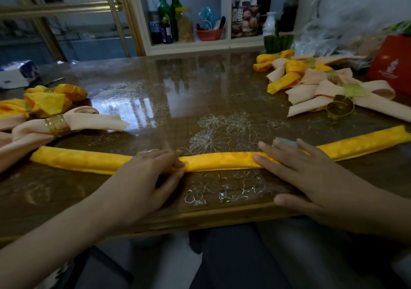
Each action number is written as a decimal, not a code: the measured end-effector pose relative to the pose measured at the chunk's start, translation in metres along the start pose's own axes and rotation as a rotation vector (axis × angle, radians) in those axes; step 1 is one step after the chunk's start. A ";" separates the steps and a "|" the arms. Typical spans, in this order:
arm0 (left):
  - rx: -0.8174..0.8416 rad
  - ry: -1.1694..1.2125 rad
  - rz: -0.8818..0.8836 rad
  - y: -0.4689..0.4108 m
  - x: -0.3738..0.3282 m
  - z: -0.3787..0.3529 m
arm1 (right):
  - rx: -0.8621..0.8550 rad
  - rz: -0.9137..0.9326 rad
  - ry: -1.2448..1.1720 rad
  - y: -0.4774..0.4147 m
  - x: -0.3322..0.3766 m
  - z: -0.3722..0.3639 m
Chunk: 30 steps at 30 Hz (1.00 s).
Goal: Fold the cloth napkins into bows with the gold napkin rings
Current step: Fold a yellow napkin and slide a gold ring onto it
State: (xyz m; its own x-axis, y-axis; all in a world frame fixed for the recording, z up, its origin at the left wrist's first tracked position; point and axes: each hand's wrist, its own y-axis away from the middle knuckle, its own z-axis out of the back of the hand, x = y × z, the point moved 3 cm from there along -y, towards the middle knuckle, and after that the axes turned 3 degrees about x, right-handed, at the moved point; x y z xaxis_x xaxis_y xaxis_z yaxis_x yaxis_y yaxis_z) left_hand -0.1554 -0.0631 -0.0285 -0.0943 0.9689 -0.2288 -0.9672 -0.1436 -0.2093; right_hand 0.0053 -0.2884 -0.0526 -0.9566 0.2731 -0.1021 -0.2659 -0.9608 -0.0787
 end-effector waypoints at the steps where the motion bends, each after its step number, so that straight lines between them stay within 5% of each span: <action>1: -0.026 -0.002 0.012 0.004 -0.004 -0.003 | 0.046 -0.008 0.079 0.004 0.000 -0.006; 9: -0.054 0.000 0.090 -0.041 -0.039 0.008 | 0.161 -0.010 -0.051 -0.002 -0.003 -0.006; 14: 0.162 0.086 -0.008 -0.077 -0.055 -0.019 | 0.061 0.020 -0.207 -0.016 -0.004 -0.004; 19: 0.215 0.128 0.051 -0.088 -0.046 -0.016 | -0.174 -0.205 -0.513 -0.022 -0.030 0.023; 30: -0.083 -0.061 0.232 -0.132 -0.020 -0.017 | 0.116 -0.429 -0.344 -0.060 -0.072 0.037</action>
State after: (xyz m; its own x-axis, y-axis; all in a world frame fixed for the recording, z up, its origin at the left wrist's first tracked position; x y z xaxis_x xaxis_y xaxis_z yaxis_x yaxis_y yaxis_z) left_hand -0.0216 -0.0666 -0.0128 -0.3280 0.9180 -0.2230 -0.8957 -0.3773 -0.2355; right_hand 0.0857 -0.2525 -0.0043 -0.7385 0.6277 0.2461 -0.6324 -0.7715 0.0700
